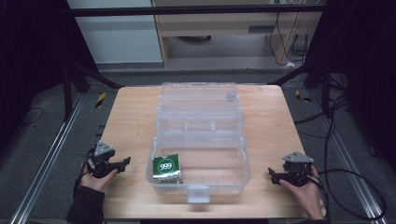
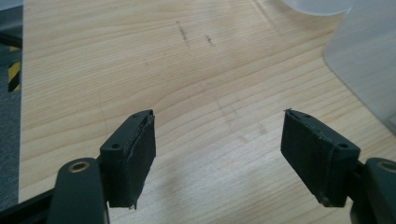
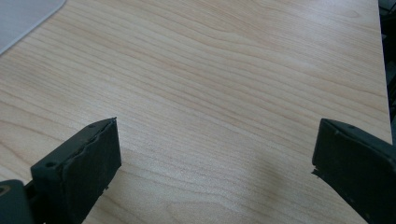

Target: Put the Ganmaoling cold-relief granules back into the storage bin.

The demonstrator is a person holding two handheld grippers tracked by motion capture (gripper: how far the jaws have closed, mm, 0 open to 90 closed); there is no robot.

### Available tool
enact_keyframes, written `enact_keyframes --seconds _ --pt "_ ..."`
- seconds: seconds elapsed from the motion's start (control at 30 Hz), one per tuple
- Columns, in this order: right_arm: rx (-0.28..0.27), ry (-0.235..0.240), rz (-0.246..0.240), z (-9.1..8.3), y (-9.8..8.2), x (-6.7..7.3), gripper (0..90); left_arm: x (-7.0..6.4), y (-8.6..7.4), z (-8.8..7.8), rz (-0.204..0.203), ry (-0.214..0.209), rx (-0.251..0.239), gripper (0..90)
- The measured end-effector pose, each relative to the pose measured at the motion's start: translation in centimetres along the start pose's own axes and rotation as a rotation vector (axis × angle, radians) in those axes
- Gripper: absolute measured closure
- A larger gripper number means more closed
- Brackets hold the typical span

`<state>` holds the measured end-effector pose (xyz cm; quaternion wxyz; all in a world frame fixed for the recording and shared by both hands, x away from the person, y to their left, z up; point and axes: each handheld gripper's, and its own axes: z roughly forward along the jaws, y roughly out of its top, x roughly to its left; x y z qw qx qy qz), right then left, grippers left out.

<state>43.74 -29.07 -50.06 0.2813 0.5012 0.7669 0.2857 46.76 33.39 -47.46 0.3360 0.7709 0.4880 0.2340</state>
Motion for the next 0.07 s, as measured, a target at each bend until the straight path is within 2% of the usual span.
enact_keyframes --seconds 0.07 --pt "0.002 -0.003 0.006 0.03 -0.02 -0.07 1.5 0.1 -0.16 0.09 -0.004 0.005 0.001 25.8"
